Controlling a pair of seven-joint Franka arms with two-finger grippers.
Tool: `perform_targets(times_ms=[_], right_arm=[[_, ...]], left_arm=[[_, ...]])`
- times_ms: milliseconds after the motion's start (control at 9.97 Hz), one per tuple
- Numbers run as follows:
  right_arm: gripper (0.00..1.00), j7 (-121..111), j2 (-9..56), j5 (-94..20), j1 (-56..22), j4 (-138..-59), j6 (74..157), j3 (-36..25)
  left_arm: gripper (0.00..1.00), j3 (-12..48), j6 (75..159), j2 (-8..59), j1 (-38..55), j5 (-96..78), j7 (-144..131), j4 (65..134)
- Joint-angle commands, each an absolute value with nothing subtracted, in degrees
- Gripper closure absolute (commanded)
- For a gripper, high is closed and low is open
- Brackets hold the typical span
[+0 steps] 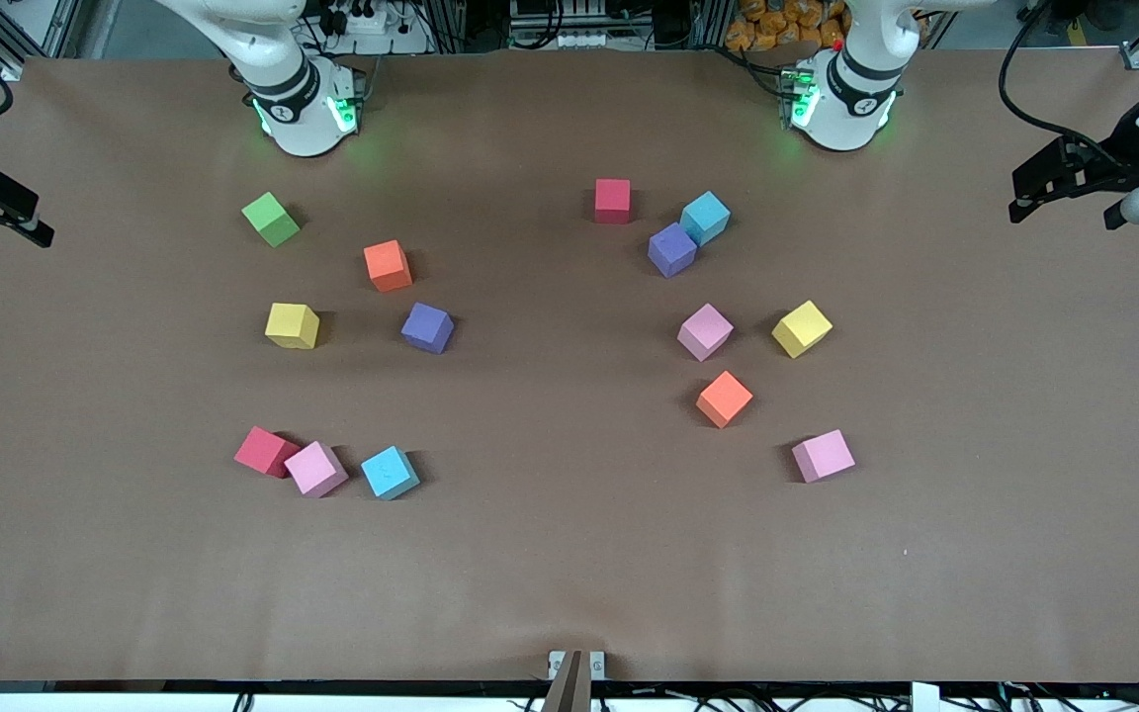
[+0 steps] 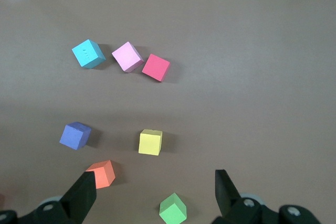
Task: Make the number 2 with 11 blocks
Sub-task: 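Reach the left gripper down to the red cube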
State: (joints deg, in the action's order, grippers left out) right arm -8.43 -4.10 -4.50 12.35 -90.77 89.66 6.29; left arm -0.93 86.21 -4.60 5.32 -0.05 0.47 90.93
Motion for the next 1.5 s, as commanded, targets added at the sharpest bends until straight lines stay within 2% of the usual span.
perform_targets(times_ms=[0,401,702,802,1003,1203,1404], right_arm=[[0.0,-9.14,-3.69,-5.45,12.39,-89.74,88.77,6.33],[0.0,-9.23,-3.69,-5.36,12.48,-89.82,88.77,6.33],[0.0,-9.14,-3.52,-5.1,12.31,-89.74,88.95,6.33],[0.0,-9.14,-3.52,-5.01,12.39,-89.74,88.95,6.42],[0.0,-9.14,-3.34,-4.92,13.0,-89.82,88.86,6.33],[0.0,-8.97,-3.34,-4.92,12.83,-89.91,88.86,6.33],[0.0,-8.62,-2.82,-4.92,12.4,-90.0,89.03,6.33]], left_arm=[[0.0,-0.7,85.08,-4.57,3.27,-1.14,0.7,90.26],[0.0,-0.79,85.08,-3.7,3.08,-0.71,0.35,89.82],[0.0,-0.44,84.9,-0.54,2.28,-0.78,-3.31,90.43],[0.0,0.26,84.12,-0.53,2.98,-1.31,-7.78,93.48],[0.0,2.8,88.65,-0.79,3.07,-5.7,-9.57,98.05],[0.0,10.6,99.71,-1.23,2.9,-5.71,-17.97,106.92],[0.0,16.23,103.95,-1.14,2.99,-5.71,-22.12,111.86]])
